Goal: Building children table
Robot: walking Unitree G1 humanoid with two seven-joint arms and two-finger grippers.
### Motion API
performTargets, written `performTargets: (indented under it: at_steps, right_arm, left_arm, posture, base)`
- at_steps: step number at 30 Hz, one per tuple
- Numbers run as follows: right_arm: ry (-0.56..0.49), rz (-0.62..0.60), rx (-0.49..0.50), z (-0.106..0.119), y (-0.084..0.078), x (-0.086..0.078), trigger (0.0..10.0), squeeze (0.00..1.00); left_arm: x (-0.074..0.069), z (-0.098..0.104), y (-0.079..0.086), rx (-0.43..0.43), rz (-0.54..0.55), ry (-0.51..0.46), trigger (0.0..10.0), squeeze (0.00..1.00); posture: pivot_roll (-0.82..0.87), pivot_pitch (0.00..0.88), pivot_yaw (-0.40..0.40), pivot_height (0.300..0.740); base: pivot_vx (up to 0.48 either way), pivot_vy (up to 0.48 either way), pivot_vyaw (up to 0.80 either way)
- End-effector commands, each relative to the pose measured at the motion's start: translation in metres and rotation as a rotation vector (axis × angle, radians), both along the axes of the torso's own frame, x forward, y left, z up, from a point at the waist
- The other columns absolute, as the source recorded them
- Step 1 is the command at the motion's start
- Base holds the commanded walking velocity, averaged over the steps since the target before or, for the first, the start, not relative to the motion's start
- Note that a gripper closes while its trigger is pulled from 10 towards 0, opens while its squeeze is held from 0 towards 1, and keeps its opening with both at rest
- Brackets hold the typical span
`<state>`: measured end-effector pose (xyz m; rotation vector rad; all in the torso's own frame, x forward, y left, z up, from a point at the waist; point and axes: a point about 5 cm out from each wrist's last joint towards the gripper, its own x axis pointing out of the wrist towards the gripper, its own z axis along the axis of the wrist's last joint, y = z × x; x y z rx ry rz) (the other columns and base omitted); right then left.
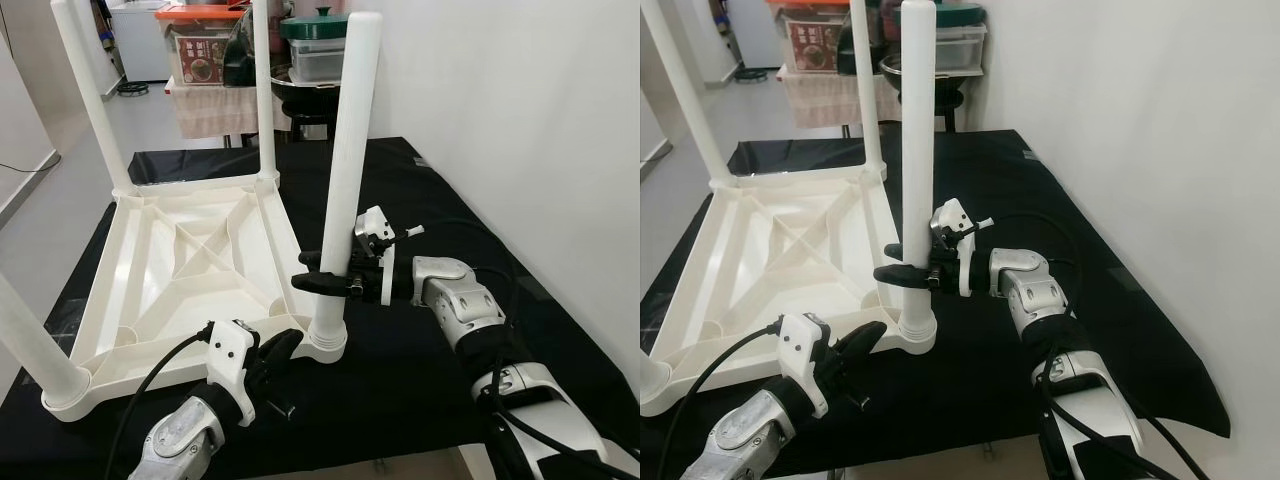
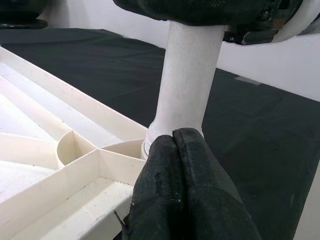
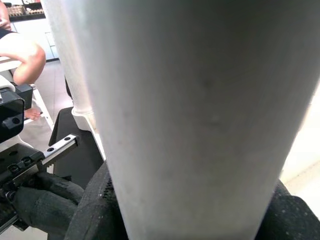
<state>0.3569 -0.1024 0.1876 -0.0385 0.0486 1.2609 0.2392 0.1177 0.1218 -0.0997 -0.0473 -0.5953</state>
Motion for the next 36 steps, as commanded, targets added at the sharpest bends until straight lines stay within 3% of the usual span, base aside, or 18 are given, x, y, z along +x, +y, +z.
performTargets:
  at_steps: [1, 2, 3, 4, 5, 8, 9, 12, 17, 18, 20, 21, 25, 27, 30, 31, 36]
  right_arm:
    - [0.027, -0.069, 0.001, -0.011, 0.003, -0.005, 0.0, 0.00]
    - [0.027, -0.069, 0.001, -0.011, 0.003, -0.005, 0.0, 0.00]
    - [0.026, -0.297, -0.002, -0.024, 0.012, -0.005, 0.0, 0.00]
    - [0.026, -0.297, -0.002, -0.024, 0.012, -0.005, 0.0, 0.00]
    - [0.065, -0.722, 0.028, -0.049, 0.029, -0.027, 0.0, 0.00]
    - [-0.010, -0.769, -0.018, -0.049, 0.034, -0.036, 0.0, 0.00]
    - [-0.045, -0.691, 0.022, -0.038, 0.040, -0.033, 0.0, 0.00]
    - [0.044, -0.673, 0.007, -0.048, 0.041, -0.029, 0.0, 0.00]
    - [0.049, -0.657, -0.036, -0.051, 0.046, -0.034, 0.0, 0.00]
    - [0.076, -0.684, -0.016, -0.049, 0.045, -0.035, 10.0, 0.00]
    - [0.096, -0.703, 0.000, -0.048, 0.044, -0.037, 10.0, 0.00]
    - [0.120, -0.674, 0.026, -0.046, 0.046, -0.038, 10.0, 1.00]
    - [0.089, -0.480, 0.054, -0.033, 0.051, -0.035, 10.0, 1.00]
    - [0.075, -0.421, 0.055, -0.029, 0.050, -0.032, 10.0, 1.00]
    - [0.013, -0.227, 0.018, -0.019, 0.043, -0.029, 10.0, 0.97]
    - [-0.003, -0.136, -0.009, -0.016, 0.036, -0.028, 10.0, 0.00]
    - [-0.011, -0.002, -0.050, -0.010, 0.023, -0.025, 10.0, 0.00]
  left_arm:
    - [-0.001, -0.001, 0.000, 0.007, 0.001, 0.000, 10.0, 0.00]
    - [-0.001, -0.001, 0.000, 0.007, 0.001, 0.000, 10.0, 0.00]
    - [-0.002, -0.001, 0.000, 0.007, 0.000, 0.000, 10.0, 0.00]
    - [-0.002, -0.001, 0.000, 0.007, 0.000, 0.000, 10.0, 0.00]
    - [-0.001, 0.000, 0.002, 0.007, 0.002, -0.001, 10.0, 0.00]
    - [-0.001, 0.001, 0.003, 0.008, 0.002, -0.001, 10.0, 0.00]
    - [0.000, 0.000, 0.005, 0.010, 0.003, 0.001, 10.0, 0.00]
    - [0.002, 0.000, 0.005, 0.013, -0.006, 0.000, 10.0, 0.00]
    - [0.003, 0.001, 0.006, 0.016, 0.007, -0.007, 10.0, 0.00]
    - [0.003, 0.002, 0.006, 0.015, 0.011, -0.008, 10.0, 0.00]
    - [0.003, 0.002, 0.006, 0.015, 0.014, -0.009, 10.0, 0.00]
    - [0.003, 0.002, 0.005, 0.014, 0.015, -0.010, 10.0, 0.00]
    - [0.004, 0.003, 0.005, 0.012, 0.012, -0.009, 10.0, 0.00]
    - [0.004, 0.003, 0.005, 0.011, 0.010, -0.008, 10.0, 0.00]
    - [0.004, 0.003, 0.004, 0.011, 0.009, -0.009, 10.0, 0.00]
    - [0.004, 0.003, 0.004, 0.011, 0.010, -0.009, 10.0, 0.00]
    - [0.004, 0.003, 0.004, 0.011, 0.012, -0.010, 10.0, 0.00]
  posture:
    - [0.02, 0.000, -0.057, 0.740]
    - [0.02, 0.000, -0.057, 0.740]
    - [0.02, 0.000, -0.062, 0.740]
    - [0.02, 0.000, -0.062, 0.740]
    - [0.01, 0.000, -0.045, 0.740]
    - [0.01, 0.000, -0.045, 0.740]
    - [-0.01, 0.000, -0.020, 0.740]
    - [0.01, 0.000, -0.037, 0.740]
    - [0.01, 0.000, -0.032, 0.740]
    - [0.01, 0.000, -0.037, 0.740]
    - [0.01, 0.000, -0.037, 0.740]
    - [0.01, 0.000, -0.036, 0.740]
    - [0.01, 0.000, -0.035, 0.740]
    - [0.02, 0.000, -0.037, 0.740]
    - [0.02, 0.000, -0.039, 0.740]
    - [0.03, 0.000, -0.049, 0.740]
    - [0.03, 0.000, -0.051, 0.740]
  base:
    - [0.000, 0.000, 0.00]
    - [0.000, 0.000, 0.00]
    - [0.000, 0.000, 0.00]
    - [0.000, 0.000, 0.00]
    - [0.000, 0.000, 0.00]
    - [0.000, 0.000, 0.00]
    - [0.000, 0.000, 0.00]
    - [0.000, 0.000, 0.00]
    - [0.000, 0.000, 0.00]
    - [0.000, 0.000, 0.00]
    - [0.000, 0.000, 0.00]
    - [0.000, 0.000, 0.00]
    - [0.000, 0.000, 0.00]
    - [0.000, 0.000, 0.00]
    - [0.000, 0.000, 0.00]
    - [0.000, 0.000, 0.00]
    - [0.000, 0.000, 0.00]
